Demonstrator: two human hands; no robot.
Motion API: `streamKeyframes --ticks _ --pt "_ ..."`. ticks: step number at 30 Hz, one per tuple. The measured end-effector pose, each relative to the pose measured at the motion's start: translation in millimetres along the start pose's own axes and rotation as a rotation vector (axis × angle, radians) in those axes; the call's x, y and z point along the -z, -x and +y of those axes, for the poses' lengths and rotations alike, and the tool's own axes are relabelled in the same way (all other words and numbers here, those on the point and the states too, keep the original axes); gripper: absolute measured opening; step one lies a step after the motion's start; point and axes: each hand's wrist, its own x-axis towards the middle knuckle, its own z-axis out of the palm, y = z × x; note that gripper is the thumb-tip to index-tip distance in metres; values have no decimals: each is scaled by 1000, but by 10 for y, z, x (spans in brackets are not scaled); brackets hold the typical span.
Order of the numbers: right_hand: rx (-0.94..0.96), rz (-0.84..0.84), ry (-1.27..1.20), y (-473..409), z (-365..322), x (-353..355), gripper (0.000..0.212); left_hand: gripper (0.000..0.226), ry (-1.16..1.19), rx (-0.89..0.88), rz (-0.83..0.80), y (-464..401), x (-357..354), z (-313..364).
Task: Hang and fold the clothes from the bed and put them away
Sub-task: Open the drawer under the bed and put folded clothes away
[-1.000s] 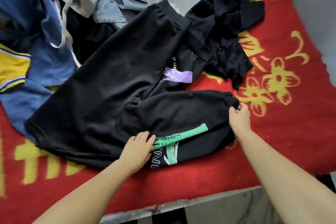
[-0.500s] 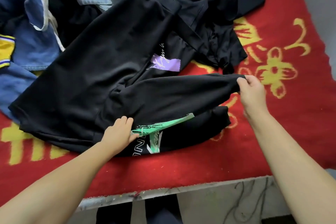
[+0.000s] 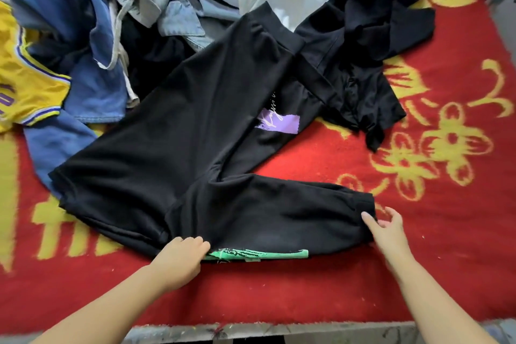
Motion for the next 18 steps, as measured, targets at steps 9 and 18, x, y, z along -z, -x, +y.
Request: streamKeyframes --ticks 9,18 --pt "404 130 474 -178 -1281 -180 35 12 307 318 493 -448 715 -87" --pt "220 -347 -362 -563 -3066 -1698 59 28 234 667 274 -1272 921 -497"
